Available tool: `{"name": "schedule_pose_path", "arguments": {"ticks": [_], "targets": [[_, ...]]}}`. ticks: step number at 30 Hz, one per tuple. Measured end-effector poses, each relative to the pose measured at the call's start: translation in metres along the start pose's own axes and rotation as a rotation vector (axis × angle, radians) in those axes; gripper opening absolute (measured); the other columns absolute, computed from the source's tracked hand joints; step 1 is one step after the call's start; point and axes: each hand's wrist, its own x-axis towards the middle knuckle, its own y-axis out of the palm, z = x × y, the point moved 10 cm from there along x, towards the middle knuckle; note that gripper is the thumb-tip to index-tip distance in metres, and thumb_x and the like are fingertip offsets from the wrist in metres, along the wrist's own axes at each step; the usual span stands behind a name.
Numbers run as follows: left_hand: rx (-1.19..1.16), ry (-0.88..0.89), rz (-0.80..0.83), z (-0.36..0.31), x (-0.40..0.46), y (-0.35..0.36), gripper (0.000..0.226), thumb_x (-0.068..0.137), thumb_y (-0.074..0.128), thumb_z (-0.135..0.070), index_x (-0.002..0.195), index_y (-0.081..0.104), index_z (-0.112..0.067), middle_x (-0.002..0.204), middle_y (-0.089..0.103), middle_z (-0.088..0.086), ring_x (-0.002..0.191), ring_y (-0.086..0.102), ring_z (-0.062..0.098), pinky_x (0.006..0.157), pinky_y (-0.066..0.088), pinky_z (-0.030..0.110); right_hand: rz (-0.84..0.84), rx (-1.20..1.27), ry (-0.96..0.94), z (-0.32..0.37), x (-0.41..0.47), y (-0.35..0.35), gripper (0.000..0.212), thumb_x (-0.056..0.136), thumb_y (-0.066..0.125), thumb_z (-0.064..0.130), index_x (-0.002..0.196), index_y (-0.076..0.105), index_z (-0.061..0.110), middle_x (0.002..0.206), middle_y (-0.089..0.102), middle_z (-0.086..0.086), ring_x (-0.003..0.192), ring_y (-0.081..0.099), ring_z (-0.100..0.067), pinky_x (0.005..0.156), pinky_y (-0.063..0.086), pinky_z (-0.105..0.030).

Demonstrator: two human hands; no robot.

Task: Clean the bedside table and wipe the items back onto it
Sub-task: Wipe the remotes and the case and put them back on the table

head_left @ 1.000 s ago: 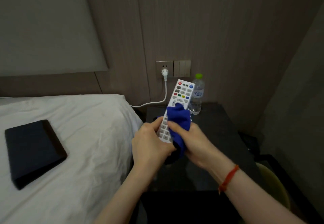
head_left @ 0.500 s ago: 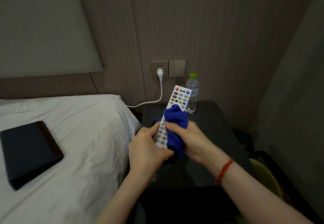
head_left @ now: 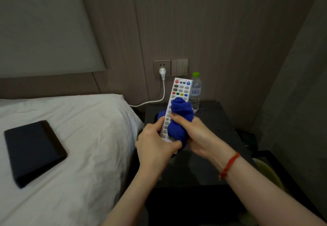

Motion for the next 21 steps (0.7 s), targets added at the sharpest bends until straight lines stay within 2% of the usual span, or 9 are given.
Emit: {"name": "schedule_pose_path", "arguments": {"ticks": [2,4,6,7,10,13,16,18,21], "targets": [[-0.009,0.002,0.062,0.003,-0.003,0.01,0.063,0.058,0.077,-0.033,0.117,0.056,-0.038,0.101,0.063,-0.007,0.088,0.061,0.007,0.083,0.054,0.035,-0.023,-0.074,-0.016,0.001,-0.001,-0.006,0.032,0.087,0.058,0.018,0.119,0.055,0.012,0.11,0.066,-0.012,0.1,0.066,-0.024,0.082,0.054,-0.035],[-0.058,-0.021,0.196,0.007,-0.003,0.023,0.062,0.06,0.077,-0.034,0.117,0.054,-0.037,0.105,0.062,-0.008,0.093,0.06,0.005,0.088,0.053,0.035,-0.089,-0.186,-0.064,0.004,-0.001,-0.015,0.035,0.087,0.058,0.017,0.12,0.053,0.011,0.11,0.066,-0.012,0.099,0.065,-0.023,0.08,0.054,-0.032],[-0.109,-0.101,0.342,0.011,-0.002,0.03,0.068,0.066,0.079,-0.023,0.126,0.048,-0.03,0.112,0.06,-0.008,0.098,0.058,0.004,0.093,0.049,0.029,-0.146,-0.234,-0.11,0.007,-0.002,-0.024,0.032,0.087,0.059,0.015,0.118,0.053,0.011,0.109,0.065,-0.012,0.099,0.064,-0.023,0.08,0.054,-0.032],[-0.138,-0.141,0.36,0.01,0.001,0.026,0.069,0.07,0.078,-0.016,0.13,0.044,-0.026,0.116,0.058,-0.007,0.101,0.057,0.006,0.092,0.047,0.025,-0.165,-0.248,-0.131,0.01,-0.003,-0.027,0.028,0.086,0.059,0.014,0.114,0.054,0.015,0.109,0.064,-0.01,0.099,0.064,-0.022,0.079,0.053,-0.031],[-0.318,-0.221,0.191,-0.001,0.02,-0.008,0.059,0.08,0.07,-0.01,0.134,0.046,-0.012,0.121,0.057,0.005,0.105,0.058,0.013,0.084,0.043,0.02,-0.163,-0.427,-0.192,0.016,-0.007,-0.028,0.025,0.086,0.06,0.011,0.106,0.052,0.025,0.102,0.06,0.004,0.096,0.059,-0.011,0.078,0.05,-0.026],[-0.403,-0.181,0.164,-0.024,0.034,-0.015,0.027,0.082,0.069,-0.025,0.107,0.058,-0.019,0.088,0.064,-0.006,0.074,0.062,-0.004,0.063,0.049,0.01,-0.118,-0.675,-0.247,0.014,-0.011,-0.013,0.023,0.085,0.061,0.01,0.099,0.054,0.027,0.091,0.058,0.014,0.086,0.056,0.002,0.079,0.047,-0.021],[-0.272,-0.157,0.141,-0.035,0.041,-0.005,0.025,0.078,0.072,-0.034,0.095,0.065,-0.017,0.088,0.068,-0.002,0.084,0.065,0.009,0.074,0.054,0.023,-0.111,-0.816,-0.292,0.016,-0.012,0.001,0.018,0.087,0.058,0.014,0.091,0.049,0.029,0.084,0.055,0.017,0.077,0.051,0.006,0.067,0.038,-0.011],[-0.261,-0.176,0.067,-0.034,0.044,-0.007,0.028,0.075,0.075,-0.03,0.095,0.067,-0.013,0.089,0.068,0.001,0.086,0.065,0.013,0.075,0.054,0.028,-0.143,-0.838,-0.3,0.018,-0.015,0.0,0.02,0.088,0.058,0.017,0.099,0.047,0.029,0.087,0.055,0.016,0.079,0.051,0.005,0.071,0.04,-0.013],[-0.403,-0.252,0.032,-0.024,0.048,-0.016,0.019,0.07,0.079,-0.022,0.074,0.062,-0.015,0.083,0.069,0.006,0.085,0.069,0.02,0.08,0.058,0.038,-0.139,-0.798,-0.245,0.008,-0.024,-0.01,0.031,0.086,0.06,0.02,0.109,0.045,0.033,0.1,0.056,0.014,0.088,0.052,0.004,0.077,0.041,-0.015]]}}
